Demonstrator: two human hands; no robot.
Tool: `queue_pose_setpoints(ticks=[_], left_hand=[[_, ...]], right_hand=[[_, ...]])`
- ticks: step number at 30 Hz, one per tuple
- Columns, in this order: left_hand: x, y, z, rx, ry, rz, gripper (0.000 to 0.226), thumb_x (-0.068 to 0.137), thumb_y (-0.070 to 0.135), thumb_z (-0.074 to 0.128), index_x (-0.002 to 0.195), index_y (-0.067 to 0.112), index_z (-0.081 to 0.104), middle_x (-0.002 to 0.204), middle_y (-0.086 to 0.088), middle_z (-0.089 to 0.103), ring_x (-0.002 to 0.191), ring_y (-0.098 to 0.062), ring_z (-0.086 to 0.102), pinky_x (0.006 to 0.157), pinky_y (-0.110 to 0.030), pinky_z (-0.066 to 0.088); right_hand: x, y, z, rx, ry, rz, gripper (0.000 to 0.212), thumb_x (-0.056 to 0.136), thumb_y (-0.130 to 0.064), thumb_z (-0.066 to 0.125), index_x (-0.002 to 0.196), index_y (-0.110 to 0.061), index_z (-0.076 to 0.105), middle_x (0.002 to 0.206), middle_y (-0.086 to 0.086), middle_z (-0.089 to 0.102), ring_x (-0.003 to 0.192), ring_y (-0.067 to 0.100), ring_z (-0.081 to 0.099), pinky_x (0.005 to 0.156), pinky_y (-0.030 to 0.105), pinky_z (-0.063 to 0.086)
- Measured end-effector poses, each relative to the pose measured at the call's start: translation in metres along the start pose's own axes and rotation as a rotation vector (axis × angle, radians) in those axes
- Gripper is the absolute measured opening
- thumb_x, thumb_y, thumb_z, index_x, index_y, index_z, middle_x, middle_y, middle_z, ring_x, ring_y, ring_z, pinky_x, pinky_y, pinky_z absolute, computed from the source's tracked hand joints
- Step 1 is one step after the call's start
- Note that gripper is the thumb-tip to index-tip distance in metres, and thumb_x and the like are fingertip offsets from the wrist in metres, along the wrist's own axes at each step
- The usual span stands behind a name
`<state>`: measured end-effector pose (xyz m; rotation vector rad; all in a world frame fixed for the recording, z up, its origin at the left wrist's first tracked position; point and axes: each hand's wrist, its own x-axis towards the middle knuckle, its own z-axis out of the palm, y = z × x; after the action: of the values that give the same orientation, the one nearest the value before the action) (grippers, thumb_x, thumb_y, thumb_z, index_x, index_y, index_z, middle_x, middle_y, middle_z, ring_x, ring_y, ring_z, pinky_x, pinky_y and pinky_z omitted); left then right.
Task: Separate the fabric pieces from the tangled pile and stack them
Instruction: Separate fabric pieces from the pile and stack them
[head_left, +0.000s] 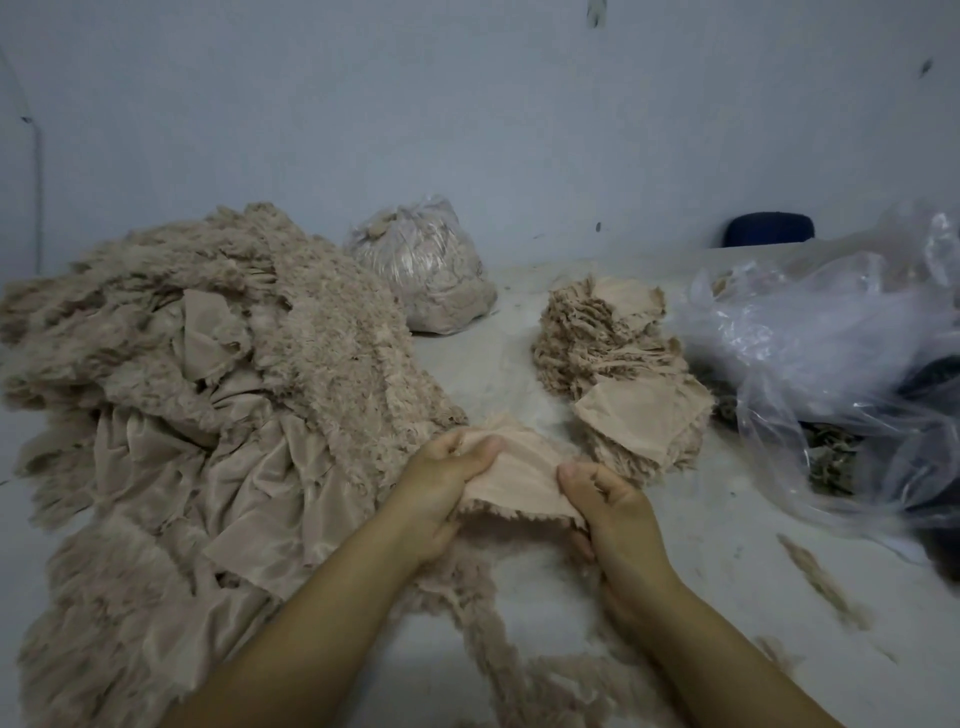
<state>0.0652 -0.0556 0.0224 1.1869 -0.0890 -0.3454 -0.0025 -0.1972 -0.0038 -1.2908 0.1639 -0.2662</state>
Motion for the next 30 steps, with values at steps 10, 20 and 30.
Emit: queue_pose_setpoints(ticks=[10, 20, 30], left_hand=[[0.080, -0.005, -0.021, 1.086, 0.109, 0.284, 0.067, 0.084, 0.028, 0.069, 0.141, 0.015, 0.035, 0.123, -0.009, 0.050, 0.107, -0.022, 0.053, 0.089, -0.030, 0.046], [0.084, 0.001, -0.004, 0.942, 0.090, -0.196, 0.096, 0.070, 0.010, 0.082, 0.147, 0.013, 0.025, 0.147, -0.007, 0.036, 0.122, -0.026, 0.046, 0.086, -0.028, 0.043], [0.065, 0.026, 0.042, 0.044, -0.083, -0.279, 0.029, 0.087, -0.005, 0.055, 0.115, -0.001, 0.055, 0.095, -0.020, 0.065, 0.076, -0.026, 0.065, 0.065, -0.036, 0.057]], right_hand=[[0.026, -0.006, -0.015, -0.701, 0.074, 0.139, 0.027, 0.091, -0.037, 0.060, 0.110, -0.022, 0.048, 0.093, -0.007, 0.054, 0.084, 0.012, 0.054, 0.065, 0.026, 0.040], [0.018, -0.048, -0.042, -1.271, -0.281, 0.188, 0.026, 0.092, -0.008, 0.047, 0.097, -0.022, 0.068, 0.101, -0.001, 0.068, 0.087, 0.014, 0.064, 0.072, 0.022, 0.051], [0.033, -0.023, -0.046, -0.259, -0.030, 0.448, 0.036, 0.102, -0.038, 0.041, 0.102, -0.006, 0.059, 0.066, 0.008, 0.068, 0.034, 0.015, 0.049, 0.032, 0.016, 0.031]])
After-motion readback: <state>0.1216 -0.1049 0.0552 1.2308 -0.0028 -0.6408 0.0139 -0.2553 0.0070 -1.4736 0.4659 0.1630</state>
